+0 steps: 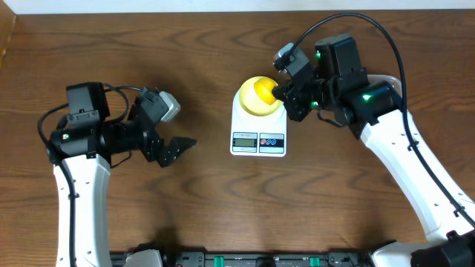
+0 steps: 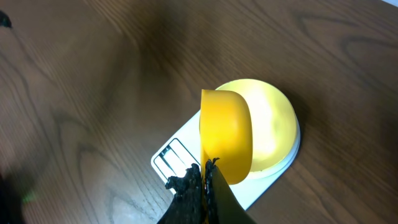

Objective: Scoop item into bowl and weigh 50g on scale

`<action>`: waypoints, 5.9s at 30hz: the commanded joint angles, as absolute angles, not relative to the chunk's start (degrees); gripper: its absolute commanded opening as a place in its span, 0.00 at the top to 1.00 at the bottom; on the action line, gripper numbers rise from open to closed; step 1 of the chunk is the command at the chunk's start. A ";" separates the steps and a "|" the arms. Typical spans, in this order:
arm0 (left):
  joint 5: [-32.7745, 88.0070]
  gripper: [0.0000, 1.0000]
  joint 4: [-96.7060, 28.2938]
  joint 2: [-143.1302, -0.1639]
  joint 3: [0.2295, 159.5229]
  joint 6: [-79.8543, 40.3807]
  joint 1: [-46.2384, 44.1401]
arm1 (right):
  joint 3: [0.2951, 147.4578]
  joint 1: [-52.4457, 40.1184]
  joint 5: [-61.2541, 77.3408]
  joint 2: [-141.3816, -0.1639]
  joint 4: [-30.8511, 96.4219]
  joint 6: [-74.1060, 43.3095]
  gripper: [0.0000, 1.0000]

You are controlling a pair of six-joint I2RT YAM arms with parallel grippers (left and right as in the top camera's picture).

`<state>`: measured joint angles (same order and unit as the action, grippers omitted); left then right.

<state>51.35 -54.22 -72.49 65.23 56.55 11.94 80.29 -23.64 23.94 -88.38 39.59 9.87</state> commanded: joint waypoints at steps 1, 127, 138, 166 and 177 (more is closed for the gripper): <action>51.20 0.02 -53.84 -71.64 65.12 54.94 12.14 | 80.88 -23.46 24.10 -88.29 39.46 9.26 0.99; 53.10 0.03 -55.40 -71.75 65.10 63.86 8.75 | 80.88 -23.46 24.08 -88.29 39.46 9.28 0.99; 53.10 0.02 -55.40 -71.75 65.10 63.86 8.75 | 80.88 -23.46 24.10 -88.29 39.72 9.26 0.99; 77.21 0.02 -58.06 -72.25 65.04 51.29 5.50 | 80.88 -23.44 24.10 -88.29 40.01 10.39 0.99; 36.58 0.02 -40.12 -72.55 65.06 5.28 -11.14 | 80.88 -23.40 23.53 -88.29 40.10 10.37 0.99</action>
<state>47.22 -40.47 -72.49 65.21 16.88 -9.02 80.29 -23.64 23.92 -88.38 39.90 9.93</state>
